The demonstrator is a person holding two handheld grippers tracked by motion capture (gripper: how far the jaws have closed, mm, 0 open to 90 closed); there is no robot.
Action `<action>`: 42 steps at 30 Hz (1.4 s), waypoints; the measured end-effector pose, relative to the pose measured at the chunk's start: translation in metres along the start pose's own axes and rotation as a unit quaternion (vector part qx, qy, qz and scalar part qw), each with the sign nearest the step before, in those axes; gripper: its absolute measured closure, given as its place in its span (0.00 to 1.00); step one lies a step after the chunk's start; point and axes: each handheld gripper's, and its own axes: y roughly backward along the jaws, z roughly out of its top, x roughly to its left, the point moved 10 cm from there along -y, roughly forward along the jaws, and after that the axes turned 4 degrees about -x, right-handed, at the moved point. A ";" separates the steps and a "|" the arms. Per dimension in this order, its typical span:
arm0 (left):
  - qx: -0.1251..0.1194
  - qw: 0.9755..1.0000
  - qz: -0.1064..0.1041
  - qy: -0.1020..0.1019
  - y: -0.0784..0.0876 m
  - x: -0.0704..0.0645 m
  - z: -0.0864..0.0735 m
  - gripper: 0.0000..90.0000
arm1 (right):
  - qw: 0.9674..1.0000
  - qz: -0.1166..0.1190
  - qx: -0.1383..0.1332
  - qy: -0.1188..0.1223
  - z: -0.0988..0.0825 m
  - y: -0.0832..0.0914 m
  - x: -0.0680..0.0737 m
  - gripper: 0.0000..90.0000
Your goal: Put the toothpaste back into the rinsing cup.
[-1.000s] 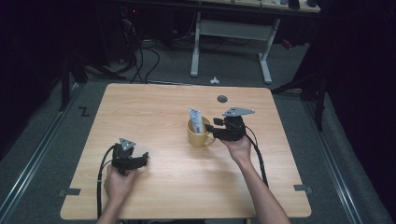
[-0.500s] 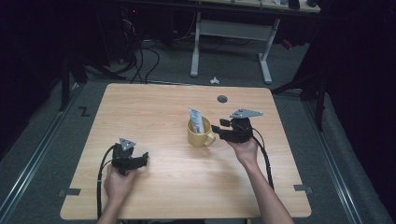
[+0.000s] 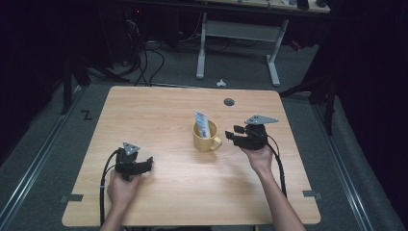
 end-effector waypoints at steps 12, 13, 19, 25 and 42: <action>0.000 1.000 0.000 0.000 0.000 0.000 0.000 0.23 | 1.000 -0.011 -0.007 -0.023 -0.012 0.012 -0.015 0.59; 0.000 1.000 0.000 0.000 0.000 0.000 0.000 0.23 | 1.000 -0.011 -0.007 -0.023 -0.012 0.012 -0.015 0.59; 0.000 1.000 0.000 0.000 0.000 0.000 0.000 0.23 | 1.000 -0.013 -0.012 -0.022 -0.011 0.018 -0.017 0.60; 0.000 1.000 0.000 0.000 0.000 0.000 0.000 0.23 | 0.999 -0.015 -0.021 -0.029 -0.015 0.027 -0.022 0.60; 0.000 1.000 0.000 -0.001 0.000 0.000 0.000 0.23 | 0.998 -0.023 -0.036 -0.043 -0.020 0.046 -0.033 0.61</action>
